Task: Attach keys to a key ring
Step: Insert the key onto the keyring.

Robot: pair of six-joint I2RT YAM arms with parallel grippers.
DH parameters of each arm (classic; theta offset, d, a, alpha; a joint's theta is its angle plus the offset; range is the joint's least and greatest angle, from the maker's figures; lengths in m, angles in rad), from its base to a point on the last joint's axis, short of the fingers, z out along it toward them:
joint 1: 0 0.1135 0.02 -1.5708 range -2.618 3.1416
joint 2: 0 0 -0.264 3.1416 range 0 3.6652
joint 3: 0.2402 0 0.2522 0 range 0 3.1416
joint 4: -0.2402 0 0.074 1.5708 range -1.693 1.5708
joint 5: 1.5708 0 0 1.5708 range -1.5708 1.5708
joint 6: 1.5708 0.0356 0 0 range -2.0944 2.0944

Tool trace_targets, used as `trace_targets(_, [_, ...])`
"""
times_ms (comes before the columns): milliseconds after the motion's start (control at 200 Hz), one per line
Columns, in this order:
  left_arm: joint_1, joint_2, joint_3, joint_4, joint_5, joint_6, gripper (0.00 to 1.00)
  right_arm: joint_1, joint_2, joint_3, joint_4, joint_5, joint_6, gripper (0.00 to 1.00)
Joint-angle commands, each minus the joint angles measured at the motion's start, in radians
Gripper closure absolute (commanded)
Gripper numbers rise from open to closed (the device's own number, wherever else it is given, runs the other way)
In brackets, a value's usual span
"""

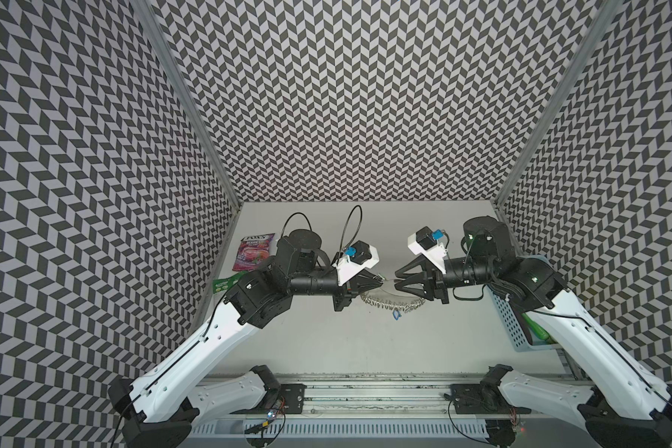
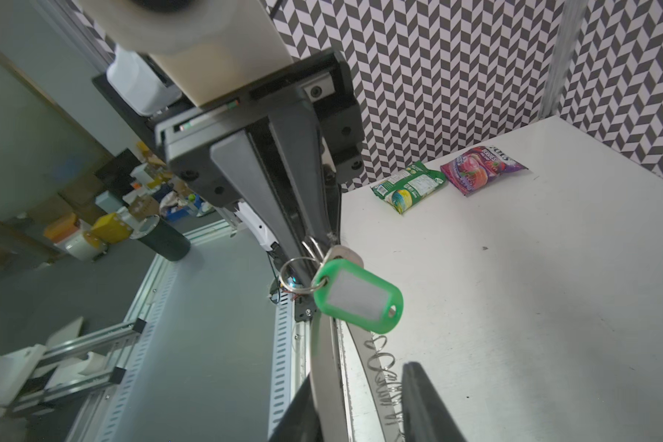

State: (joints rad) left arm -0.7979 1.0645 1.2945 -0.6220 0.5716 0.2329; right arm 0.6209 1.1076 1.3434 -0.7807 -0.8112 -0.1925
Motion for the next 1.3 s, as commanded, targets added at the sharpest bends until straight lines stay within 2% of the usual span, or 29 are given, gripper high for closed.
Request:
trace_targets(0, [-0.004,-0.003,0.045,0.051,0.031,-0.014,1.0,0.005,-0.005,-0.007,0.057,-0.011,0.006,0.85])
trace_targets(60, [-0.006,-0.001,0.042,0.053,0.03,-0.014,1.0,0.005,-0.012,-0.006,0.075,-0.01,0.014,1.0])
trace_targets(280, [-0.006,-0.009,0.023,0.057,0.011,-0.017,1.0,0.005,-0.045,-0.015,0.14,0.007,0.056,1.0])
trace_targets(606, [-0.007,-0.027,0.008,0.043,-0.021,-0.013,1.0,0.003,-0.037,0.006,0.142,0.02,0.056,1.0])
trace_targets(1026, [-0.009,-0.045,-0.02,0.008,-0.086,0.012,0.89,-0.001,-0.019,0.052,0.108,0.032,0.032,1.0])
trace_targets(1172, [-0.012,-0.04,-0.023,-0.01,-0.128,0.036,0.81,-0.001,-0.01,0.072,0.081,0.031,0.018,1.0])
trace_targets(1292, [-0.016,-0.033,-0.02,-0.021,-0.156,0.056,0.81,-0.001,0.008,0.093,0.039,0.027,-0.002,1.0])
